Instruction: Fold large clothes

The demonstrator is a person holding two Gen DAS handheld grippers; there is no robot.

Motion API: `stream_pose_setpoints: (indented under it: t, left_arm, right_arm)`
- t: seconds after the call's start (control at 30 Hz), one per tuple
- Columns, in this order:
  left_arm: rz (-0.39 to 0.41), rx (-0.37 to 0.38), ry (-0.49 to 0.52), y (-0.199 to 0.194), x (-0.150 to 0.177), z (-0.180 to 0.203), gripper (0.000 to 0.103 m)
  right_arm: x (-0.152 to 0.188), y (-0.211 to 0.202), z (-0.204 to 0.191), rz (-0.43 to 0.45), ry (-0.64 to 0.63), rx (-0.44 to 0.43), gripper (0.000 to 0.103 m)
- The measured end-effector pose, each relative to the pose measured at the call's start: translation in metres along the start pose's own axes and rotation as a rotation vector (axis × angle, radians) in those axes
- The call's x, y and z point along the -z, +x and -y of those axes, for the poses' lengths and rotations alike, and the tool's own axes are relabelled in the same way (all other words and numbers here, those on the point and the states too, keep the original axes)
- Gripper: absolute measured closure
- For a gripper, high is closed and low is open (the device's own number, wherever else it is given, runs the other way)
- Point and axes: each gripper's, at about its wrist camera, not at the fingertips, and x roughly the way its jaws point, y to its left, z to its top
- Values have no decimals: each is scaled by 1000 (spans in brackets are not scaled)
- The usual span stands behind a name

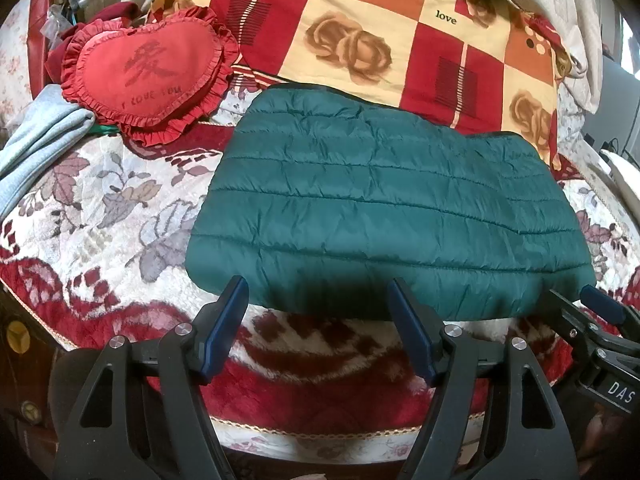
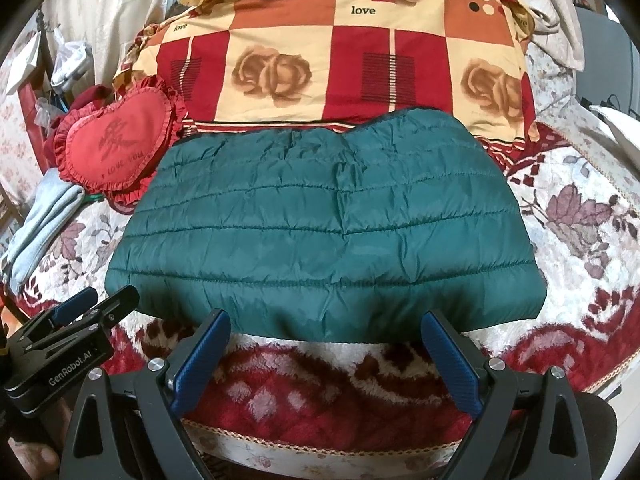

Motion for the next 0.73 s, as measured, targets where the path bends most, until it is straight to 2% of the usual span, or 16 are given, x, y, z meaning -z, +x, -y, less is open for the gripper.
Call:
stream_pose_setpoints:
  t: [0.73]
  left_arm:
    - [29,-9,39,0,0,1,31]
  right_arm:
    - [-2,3,1,-10,3,-7,8]
